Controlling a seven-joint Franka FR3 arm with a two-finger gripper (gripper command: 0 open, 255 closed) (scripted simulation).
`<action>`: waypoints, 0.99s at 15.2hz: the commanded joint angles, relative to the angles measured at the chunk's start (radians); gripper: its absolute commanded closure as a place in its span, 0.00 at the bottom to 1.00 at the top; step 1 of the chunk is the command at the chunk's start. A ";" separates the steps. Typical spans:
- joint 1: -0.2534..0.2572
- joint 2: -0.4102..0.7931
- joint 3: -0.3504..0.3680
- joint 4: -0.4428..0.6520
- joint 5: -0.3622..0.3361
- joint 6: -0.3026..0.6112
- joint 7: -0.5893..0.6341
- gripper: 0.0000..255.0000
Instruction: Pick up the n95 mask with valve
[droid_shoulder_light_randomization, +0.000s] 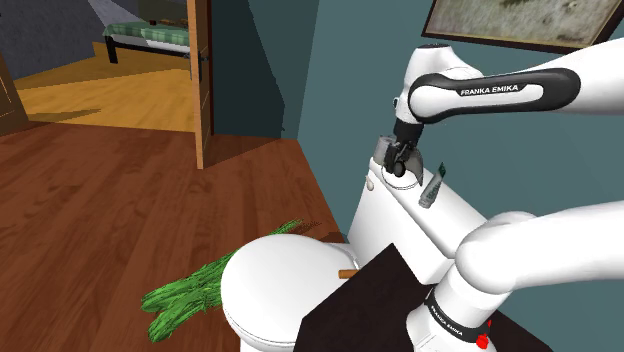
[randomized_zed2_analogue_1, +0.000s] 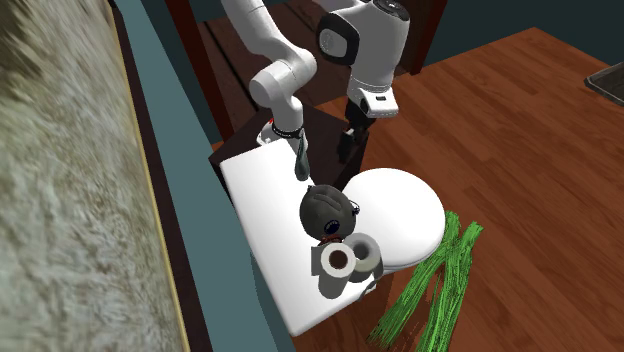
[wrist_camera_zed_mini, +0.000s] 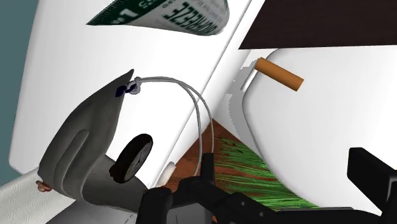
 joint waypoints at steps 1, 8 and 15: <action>-0.025 0.046 -0.014 -0.020 -0.056 0.078 -0.002 0.00; -0.100 0.178 -0.049 -0.062 -0.208 0.277 0.021 0.00; -0.112 0.228 -0.055 -0.103 -0.240 0.364 0.058 0.00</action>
